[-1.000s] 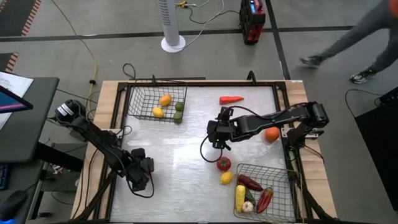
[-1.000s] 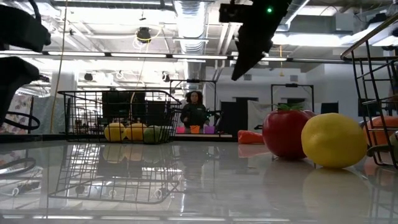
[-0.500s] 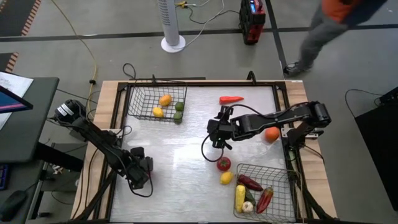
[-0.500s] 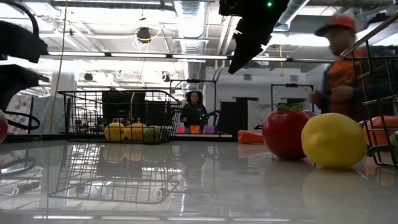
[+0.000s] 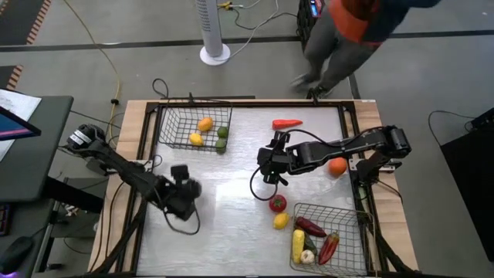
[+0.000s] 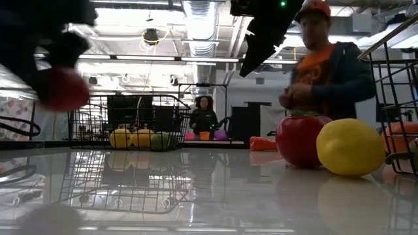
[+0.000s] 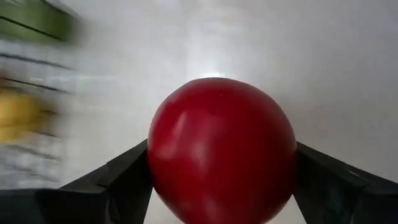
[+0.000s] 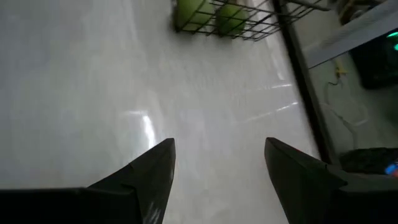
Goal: Sort produce into baskets
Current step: Put the left tomato into the black wire basket
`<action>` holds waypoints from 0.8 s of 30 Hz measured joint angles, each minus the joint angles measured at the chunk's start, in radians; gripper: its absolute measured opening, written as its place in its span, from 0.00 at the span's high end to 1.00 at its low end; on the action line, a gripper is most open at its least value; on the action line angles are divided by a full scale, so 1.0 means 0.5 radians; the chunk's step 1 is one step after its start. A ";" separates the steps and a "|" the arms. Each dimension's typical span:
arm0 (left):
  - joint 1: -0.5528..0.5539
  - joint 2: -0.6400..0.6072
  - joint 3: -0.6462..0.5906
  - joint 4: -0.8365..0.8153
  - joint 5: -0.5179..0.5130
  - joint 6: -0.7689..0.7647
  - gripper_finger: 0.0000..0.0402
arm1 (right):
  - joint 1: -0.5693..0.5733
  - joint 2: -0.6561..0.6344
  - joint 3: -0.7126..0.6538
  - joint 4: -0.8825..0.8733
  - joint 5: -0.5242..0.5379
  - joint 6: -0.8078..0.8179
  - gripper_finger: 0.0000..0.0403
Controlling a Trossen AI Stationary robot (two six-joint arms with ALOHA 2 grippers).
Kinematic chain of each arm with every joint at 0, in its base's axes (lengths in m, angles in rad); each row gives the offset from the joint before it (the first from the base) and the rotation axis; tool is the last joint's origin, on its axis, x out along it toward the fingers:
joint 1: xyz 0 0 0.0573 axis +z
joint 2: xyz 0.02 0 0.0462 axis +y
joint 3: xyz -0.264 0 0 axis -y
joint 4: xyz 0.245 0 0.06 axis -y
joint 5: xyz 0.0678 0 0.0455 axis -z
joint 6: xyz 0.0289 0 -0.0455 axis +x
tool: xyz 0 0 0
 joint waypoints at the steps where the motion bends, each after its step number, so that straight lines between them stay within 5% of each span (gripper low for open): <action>1: 0.046 -0.004 0.029 -0.031 -0.109 0.036 0.25 | 0.000 0.000 0.000 -0.001 -0.012 0.008 0.32; 4: 0.219 -0.044 0.069 -0.038 -0.329 0.189 0.25 | 0.000 0.000 0.000 0.000 -0.103 0.014 0.32; 11: 0.696 -0.222 0.056 0.166 -0.379 0.646 0.25 | 0.001 0.001 0.001 -0.092 -0.167 0.016 0.32; 24: 1.371 -0.498 0.056 0.543 -0.007 1.139 0.25 | -0.005 0.001 0.001 -0.085 -0.164 0.024 0.32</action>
